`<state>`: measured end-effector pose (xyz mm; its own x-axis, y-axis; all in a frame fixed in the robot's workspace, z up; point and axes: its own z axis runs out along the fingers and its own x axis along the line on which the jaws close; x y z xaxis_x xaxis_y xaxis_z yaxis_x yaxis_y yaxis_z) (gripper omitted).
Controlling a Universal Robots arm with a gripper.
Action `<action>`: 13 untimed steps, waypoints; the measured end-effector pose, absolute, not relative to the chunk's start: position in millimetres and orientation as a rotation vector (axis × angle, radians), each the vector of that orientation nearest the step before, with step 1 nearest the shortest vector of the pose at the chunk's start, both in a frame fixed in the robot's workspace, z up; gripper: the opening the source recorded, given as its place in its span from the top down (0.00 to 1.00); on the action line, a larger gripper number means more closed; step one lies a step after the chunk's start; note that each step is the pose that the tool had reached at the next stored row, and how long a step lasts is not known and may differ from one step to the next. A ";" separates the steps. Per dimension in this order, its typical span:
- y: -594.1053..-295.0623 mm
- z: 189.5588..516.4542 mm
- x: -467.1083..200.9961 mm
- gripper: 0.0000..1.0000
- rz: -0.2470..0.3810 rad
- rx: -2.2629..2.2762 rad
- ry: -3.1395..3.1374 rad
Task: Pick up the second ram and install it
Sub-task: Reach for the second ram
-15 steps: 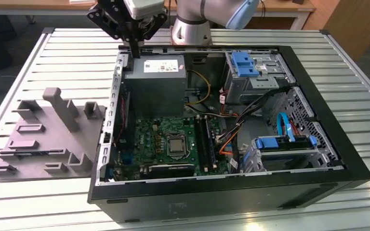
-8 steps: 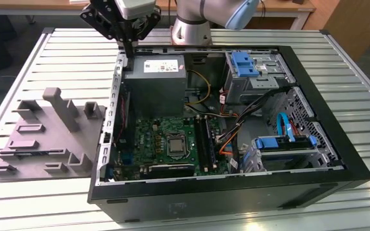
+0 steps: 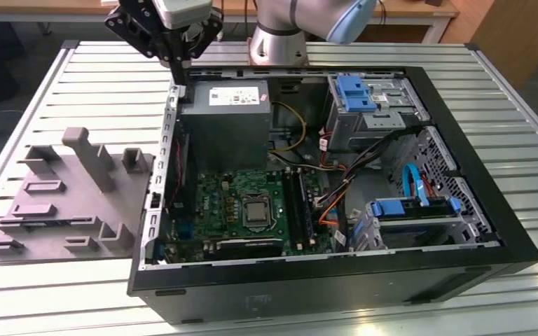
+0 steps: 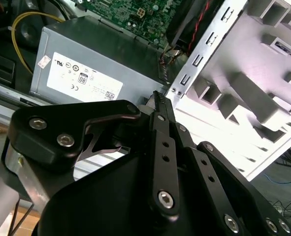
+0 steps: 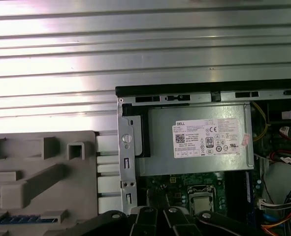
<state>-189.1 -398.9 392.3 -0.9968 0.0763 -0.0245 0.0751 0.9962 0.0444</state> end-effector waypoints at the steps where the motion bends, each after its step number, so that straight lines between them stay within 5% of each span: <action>1: -398.9 392.3 -190.6 0.89 0.068 0.118 3.113; 13: -398.9 391.8 -213.1 0.89 0.068 0.118 3.112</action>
<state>-213.1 -398.9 391.8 -0.9968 0.0762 -0.0245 0.0751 0.9962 0.0445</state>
